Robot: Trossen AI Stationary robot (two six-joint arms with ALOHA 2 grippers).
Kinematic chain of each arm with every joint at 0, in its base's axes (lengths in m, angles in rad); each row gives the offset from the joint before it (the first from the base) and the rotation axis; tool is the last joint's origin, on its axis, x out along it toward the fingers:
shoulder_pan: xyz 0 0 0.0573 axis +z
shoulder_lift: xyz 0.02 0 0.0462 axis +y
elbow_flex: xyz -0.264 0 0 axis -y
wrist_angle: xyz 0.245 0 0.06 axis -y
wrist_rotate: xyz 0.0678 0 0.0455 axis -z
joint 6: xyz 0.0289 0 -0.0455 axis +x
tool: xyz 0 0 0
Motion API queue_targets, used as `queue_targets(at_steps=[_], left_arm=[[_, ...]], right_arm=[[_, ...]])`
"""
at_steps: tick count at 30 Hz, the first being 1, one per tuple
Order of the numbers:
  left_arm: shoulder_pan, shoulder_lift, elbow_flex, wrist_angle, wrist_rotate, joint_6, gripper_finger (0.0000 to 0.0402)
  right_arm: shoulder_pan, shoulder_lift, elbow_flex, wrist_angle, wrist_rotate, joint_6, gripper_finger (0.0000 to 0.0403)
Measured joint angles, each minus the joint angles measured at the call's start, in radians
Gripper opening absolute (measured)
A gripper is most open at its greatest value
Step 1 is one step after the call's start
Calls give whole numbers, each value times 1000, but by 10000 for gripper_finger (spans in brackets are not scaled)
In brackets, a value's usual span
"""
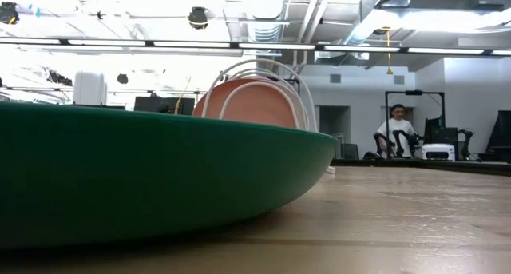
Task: Sort dishes
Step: Put the green plate on the dish rack
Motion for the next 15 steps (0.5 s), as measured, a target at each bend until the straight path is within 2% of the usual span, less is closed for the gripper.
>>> queue_targets(at_steps=[4,7,10,15], left_arm=[[61,126,54,-69,380,-76,0],[109,204,67,-88,570,-120,0],[144,259,70,-86,584,-162,0],[179,315,70,-102,612,-143,0]], right_arm=[[0,0,0,0,0,0,98],[5,0,0,-1,0,0,98],[12,0,0,-15,0,0,98],[29,0,0,-22,0,0,98]])
